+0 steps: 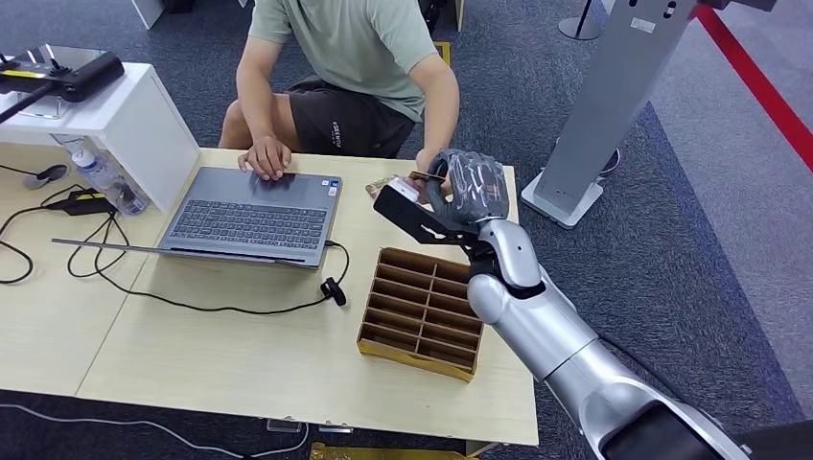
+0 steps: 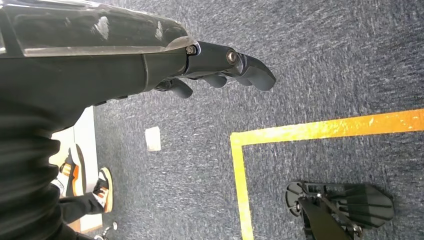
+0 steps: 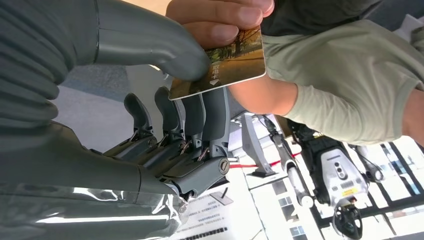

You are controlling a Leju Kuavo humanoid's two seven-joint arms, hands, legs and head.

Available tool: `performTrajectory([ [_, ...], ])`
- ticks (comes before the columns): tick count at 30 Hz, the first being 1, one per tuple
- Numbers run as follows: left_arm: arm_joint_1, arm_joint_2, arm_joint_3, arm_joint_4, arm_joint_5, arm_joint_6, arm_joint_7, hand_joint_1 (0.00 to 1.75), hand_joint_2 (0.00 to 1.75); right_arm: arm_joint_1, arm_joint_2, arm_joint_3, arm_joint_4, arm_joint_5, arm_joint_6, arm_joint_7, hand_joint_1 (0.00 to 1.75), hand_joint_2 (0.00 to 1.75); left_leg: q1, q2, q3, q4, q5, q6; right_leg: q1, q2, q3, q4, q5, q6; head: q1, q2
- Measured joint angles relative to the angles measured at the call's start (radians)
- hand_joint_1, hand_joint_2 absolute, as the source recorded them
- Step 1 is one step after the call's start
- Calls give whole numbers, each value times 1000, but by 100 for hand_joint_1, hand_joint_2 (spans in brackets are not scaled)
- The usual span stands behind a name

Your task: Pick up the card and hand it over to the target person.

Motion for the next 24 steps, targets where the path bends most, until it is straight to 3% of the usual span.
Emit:
performTrajectory([
  [2, -1, 0, -8, 2, -9, 8, -3, 0, 175, 5, -4, -4, -11, 0, -3, 0, 0, 175, 0, 0, 0, 0, 0, 0, 0, 0, 0, 0, 0, 0, 0, 0],
  [11, 2, 3, 32, 1, 31, 16, 0, 0, 175, 45, -37, -34, -192, -31, -22, -28, 0, 175, 0, -1, -1, 1, 0, 0, 0, -1, -1, 1, -1, 0, 0, 0],
  [18, 4, 2, 52, -1, 52, 26, 2, 0, 175, 166, -151, -102, -564, -190, 8, -85, 0, 175, 1, -4, -2, 2, 0, 0, 1, -4, -1, 0, -1, 1, 0, 0],
  [24, 6, -2, 73, -2, 70, 32, -3, 0, 175, 352, -289, -149, -867, -367, 22, -192, 0, 175, 1, -10, -2, 1, 0, 1, 1, -10, 2, -2, -2, 1, 0, 0],
])
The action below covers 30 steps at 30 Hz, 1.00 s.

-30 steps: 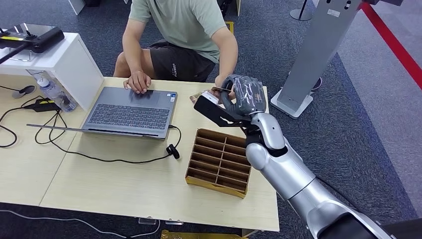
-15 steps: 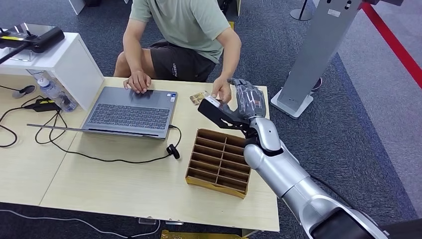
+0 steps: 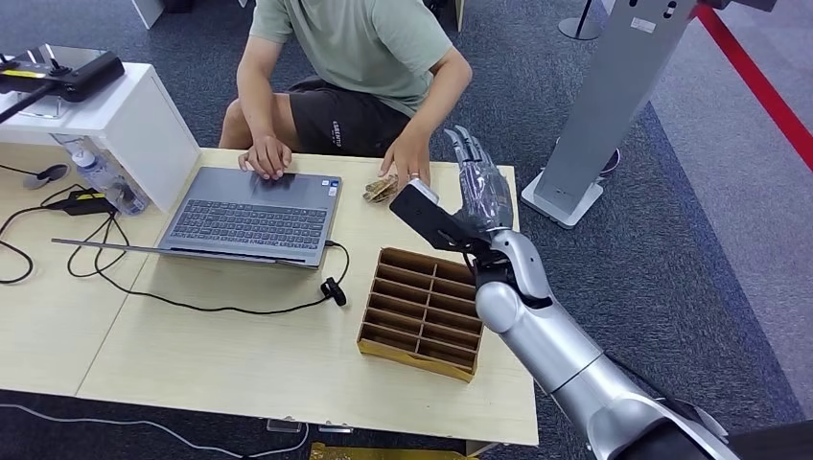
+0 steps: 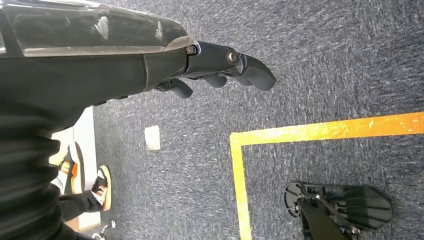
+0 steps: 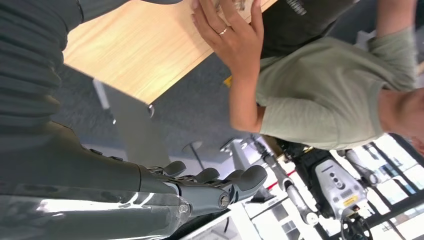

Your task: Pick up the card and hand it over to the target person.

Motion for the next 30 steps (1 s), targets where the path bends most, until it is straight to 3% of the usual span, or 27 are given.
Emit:
performTrajectory([
  [5, 1, 0, 11, -1, 11, 1, 7, 0, 175, 293, -80, -102, -160, -248, 42, -219, 0, 175, 1, -5, 3, -3, 0, 0, 1, -5, 5, -4, -1, 0, 0, 0],
  [11, 2, 5, 21, -2, 22, 10, 11, 0, 175, 443, -63, -114, -82, -358, 115, -316, 0, 175, 0, 2, 2, -1, -2, 0, 0, 2, 1, -1, -1, 0, 0, 0],
  [14, 2, 8, 22, -2, 22, 12, 6, 0, 175, 460, -38, -103, 10, -438, 140, -375, 0, 175, 0, 3, 2, -1, -2, -1, 0, 3, 1, -2, 0, -1, 0, 0],
  [18, 1, 11, 20, -1, 19, 15, -3, 0, 175, 450, -11, -76, 99, -454, 140, -391, 0, 175, -1, 8, 2, -1, -2, -1, -1, 7, 0, -1, 1, -1, 0, 0],
  [30, 2, 5, 21, -2, 19, 13, -15, 0, 175, 426, -5, -76, 129, -481, 129, -409, 0, 175, -1, 9, 3, -2, -2, -1, -1, 9, 0, 0, 1, -1, 0, 0],
])
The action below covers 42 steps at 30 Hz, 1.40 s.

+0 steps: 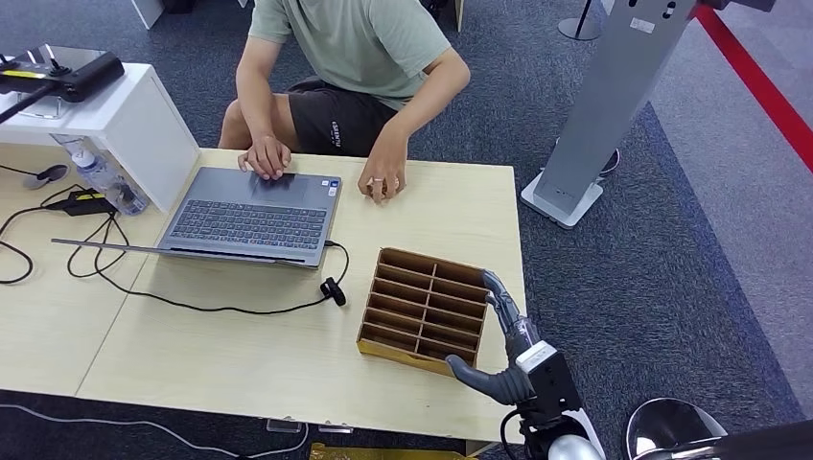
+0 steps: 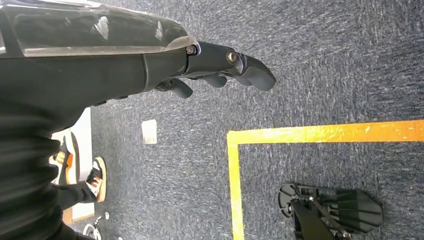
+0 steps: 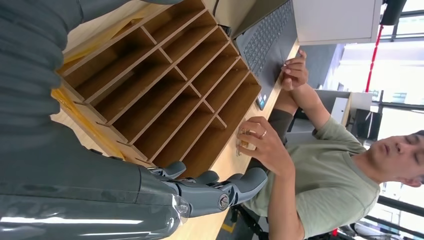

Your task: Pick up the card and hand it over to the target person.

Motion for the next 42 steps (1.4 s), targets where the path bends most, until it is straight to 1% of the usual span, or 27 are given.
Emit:
performTrajectory([
  [9, 1, -6, 8, 1, 10, 6, 17, 0, 175, -5, 3, 14, 10, 7, -6, 4, 0, 175, 0, 0, 0, 0, 0, 0, 0, 0, 0, 0, 0, 0, 0, 0],
  [21, 1, -4, 4, -1, 6, 7, 6, 0, 175, -5, 0, 14, 12, 10, -25, 5, 0, 175, 0, 0, 0, 0, 0, 0, 0, 0, 0, 0, 0, 0, 0, 0],
  [42, 1, -6, 6, 0, 8, 8, -3, 0, 175, -12, 2, 14, 23, 14, -25, 2, 0, 175, 0, 0, 0, 0, 0, 0, 0, 0, 0, 0, 0, 0, 0, 0],
])
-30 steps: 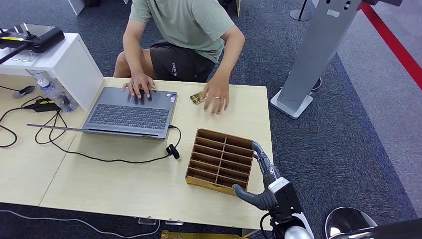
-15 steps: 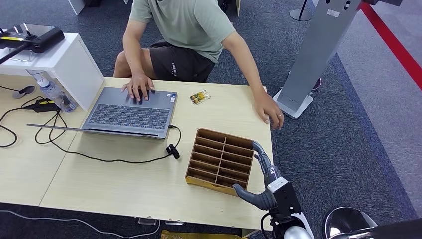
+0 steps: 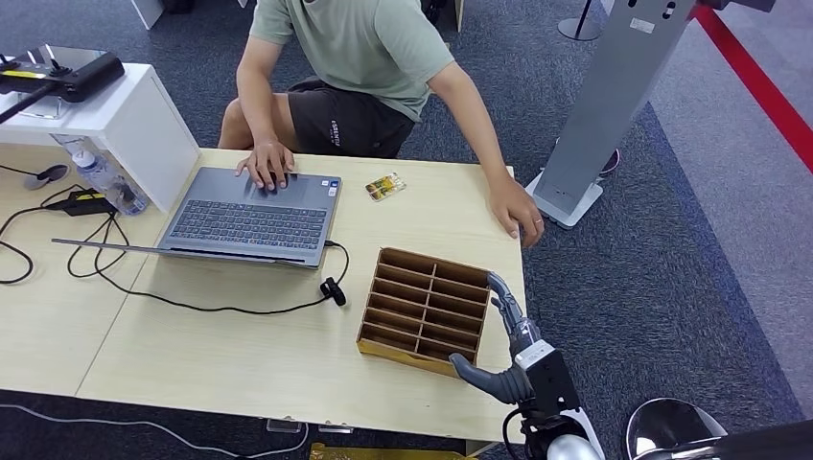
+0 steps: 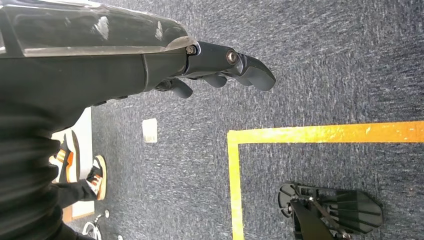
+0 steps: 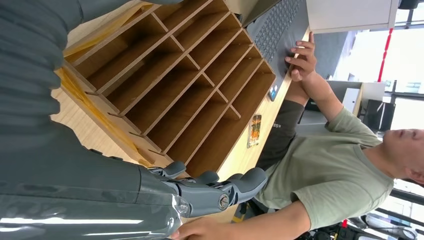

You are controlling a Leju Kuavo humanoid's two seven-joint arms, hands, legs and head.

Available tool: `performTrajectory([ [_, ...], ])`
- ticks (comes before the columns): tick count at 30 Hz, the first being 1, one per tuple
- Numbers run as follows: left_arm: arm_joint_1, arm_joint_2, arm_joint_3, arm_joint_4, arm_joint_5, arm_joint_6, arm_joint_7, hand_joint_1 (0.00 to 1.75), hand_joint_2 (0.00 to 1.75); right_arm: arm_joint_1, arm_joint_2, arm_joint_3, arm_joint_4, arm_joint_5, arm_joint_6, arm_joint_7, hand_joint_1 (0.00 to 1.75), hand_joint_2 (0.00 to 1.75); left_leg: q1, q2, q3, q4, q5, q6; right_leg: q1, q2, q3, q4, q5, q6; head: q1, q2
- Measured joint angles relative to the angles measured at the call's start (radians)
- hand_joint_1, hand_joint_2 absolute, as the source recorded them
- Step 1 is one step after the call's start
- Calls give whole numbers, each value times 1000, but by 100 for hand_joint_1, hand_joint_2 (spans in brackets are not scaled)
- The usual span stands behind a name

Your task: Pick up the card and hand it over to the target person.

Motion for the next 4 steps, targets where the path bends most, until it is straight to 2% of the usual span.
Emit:
performTrajectory([
  [4, 0, -1, 3, 0, 3, 2, -1, 0, 175, -4, 3, 1, 3, 0, 2, 0, 0, 175, 0, 0, 0, 0, 0, 0, 0, 0, 0, 0, 0, 0, 0, 0],
])
